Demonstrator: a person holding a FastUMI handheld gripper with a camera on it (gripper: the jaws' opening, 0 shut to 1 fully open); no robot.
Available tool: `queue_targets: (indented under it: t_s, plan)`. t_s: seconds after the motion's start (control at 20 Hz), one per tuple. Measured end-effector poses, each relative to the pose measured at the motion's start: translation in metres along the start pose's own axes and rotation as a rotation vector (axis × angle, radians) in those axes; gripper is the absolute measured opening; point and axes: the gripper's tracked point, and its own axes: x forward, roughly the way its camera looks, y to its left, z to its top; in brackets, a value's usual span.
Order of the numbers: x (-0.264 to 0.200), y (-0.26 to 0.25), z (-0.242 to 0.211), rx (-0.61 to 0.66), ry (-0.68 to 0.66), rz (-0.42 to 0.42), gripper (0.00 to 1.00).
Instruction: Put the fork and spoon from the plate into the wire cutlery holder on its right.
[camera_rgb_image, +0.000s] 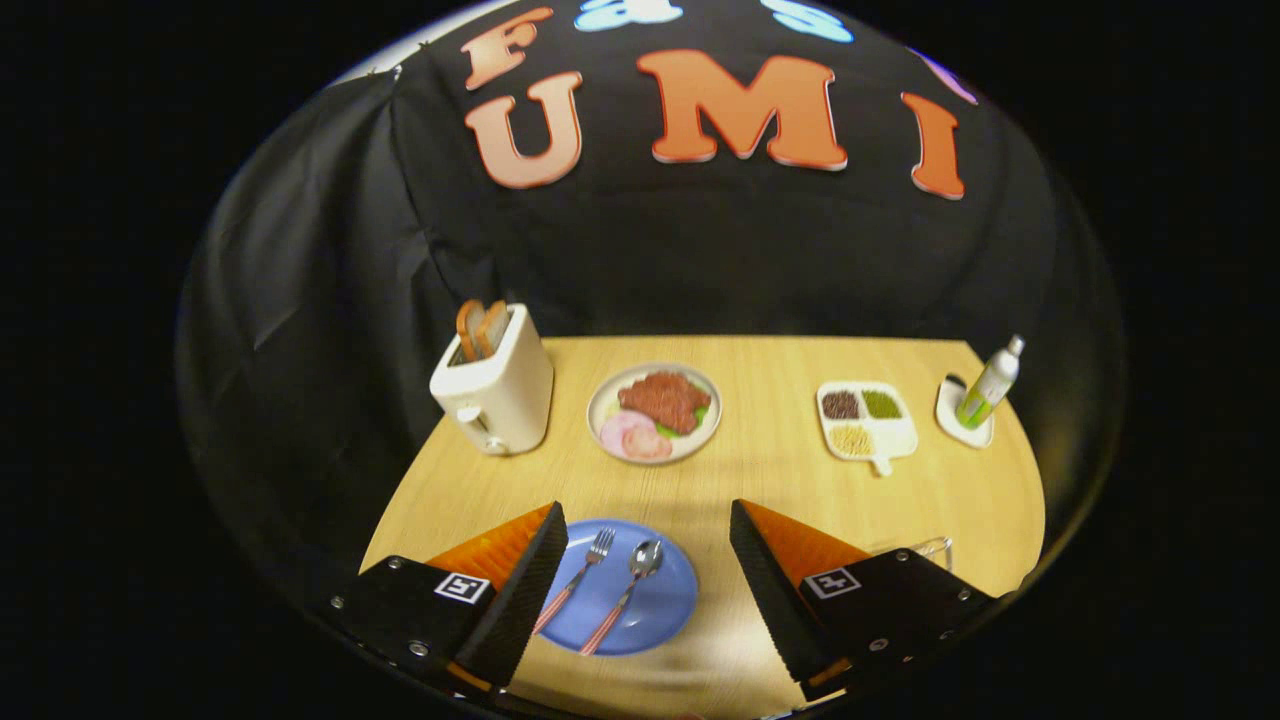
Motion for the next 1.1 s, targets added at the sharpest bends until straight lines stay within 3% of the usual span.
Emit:
queue_targets:
  t_s: [0.25,0.55,0.65,0.9,1.1]
  plan:
    - [0.034,0.012,-0.075,0.002,0.280,-0.029,0.97]
    - [0.059,0.015,-0.121,0.035,0.494,-0.073,0.90]
    - [0.062,0.016,-0.138,0.040,0.568,-0.090,0.82]
    - [0.062,0.032,-0.174,0.097,0.696,-0.086,0.50]
    - [0.061,0.039,-0.192,0.116,0.745,-0.097,0.35]
